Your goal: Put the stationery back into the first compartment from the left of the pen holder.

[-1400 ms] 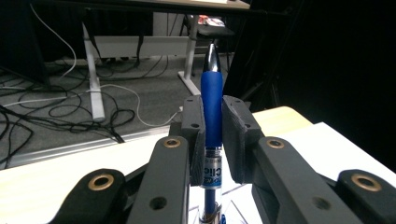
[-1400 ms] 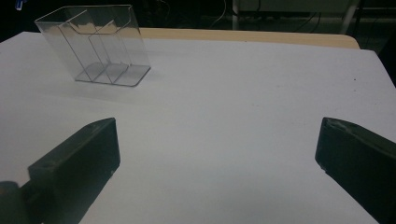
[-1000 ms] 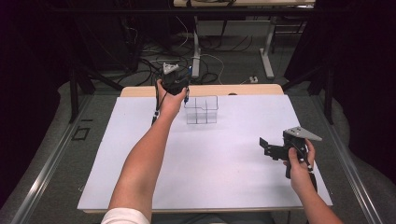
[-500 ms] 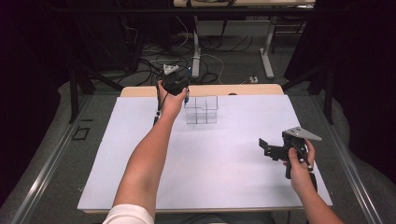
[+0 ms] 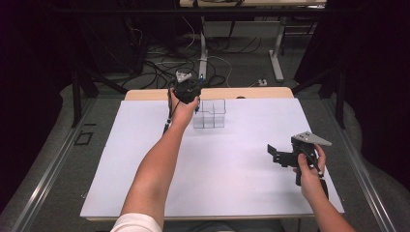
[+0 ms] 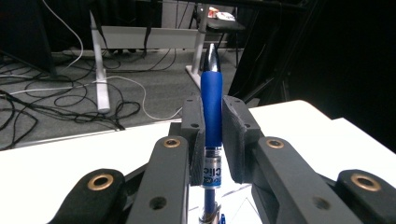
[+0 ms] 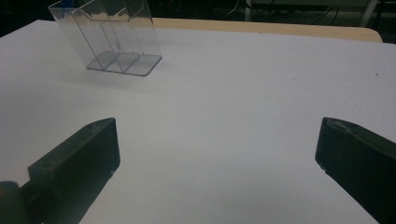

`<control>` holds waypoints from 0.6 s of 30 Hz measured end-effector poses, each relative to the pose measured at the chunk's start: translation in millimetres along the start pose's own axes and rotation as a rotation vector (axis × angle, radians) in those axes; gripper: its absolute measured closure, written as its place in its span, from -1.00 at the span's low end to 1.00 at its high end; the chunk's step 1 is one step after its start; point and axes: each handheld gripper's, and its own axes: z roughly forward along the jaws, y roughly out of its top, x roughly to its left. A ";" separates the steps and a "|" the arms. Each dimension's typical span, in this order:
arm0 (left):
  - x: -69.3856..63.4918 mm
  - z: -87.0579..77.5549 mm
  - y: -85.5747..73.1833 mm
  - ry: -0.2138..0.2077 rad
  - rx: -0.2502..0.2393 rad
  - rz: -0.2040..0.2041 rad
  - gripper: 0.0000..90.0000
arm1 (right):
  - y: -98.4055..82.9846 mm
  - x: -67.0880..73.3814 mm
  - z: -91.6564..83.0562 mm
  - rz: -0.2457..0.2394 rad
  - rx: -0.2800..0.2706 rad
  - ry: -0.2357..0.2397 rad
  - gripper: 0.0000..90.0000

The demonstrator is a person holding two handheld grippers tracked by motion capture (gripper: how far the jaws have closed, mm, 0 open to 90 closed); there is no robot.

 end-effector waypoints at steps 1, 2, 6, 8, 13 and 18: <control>-0.2 0.6 -1.5 0.001 0.002 -0.001 0.77 | 0.0 0.4 0.2 -0.004 -0.003 0.002 -1.00; 0.1 0.8 -2.9 0.003 0.004 -0.001 0.77 | 0.0 0.5 0.2 -0.006 -0.002 0.003 -1.00; 0.5 0.7 -7.1 0.004 0.014 0.000 0.77 | -0.5 1.2 0.8 0.003 0.003 0.004 -1.00; 1.1 0.7 -8.3 0.004 0.019 -0.002 0.77 | -0.4 0.6 0.9 -0.007 0.003 0.006 -1.00; 2.2 -0.1 -8.3 0.002 0.020 0.004 0.77 | -0.5 1.3 1.9 -0.010 0.000 0.007 -1.00; 5.0 -1.6 -7.9 -0.001 0.042 0.001 0.69 | -0.6 2.5 2.0 -0.002 0.009 0.015 -1.00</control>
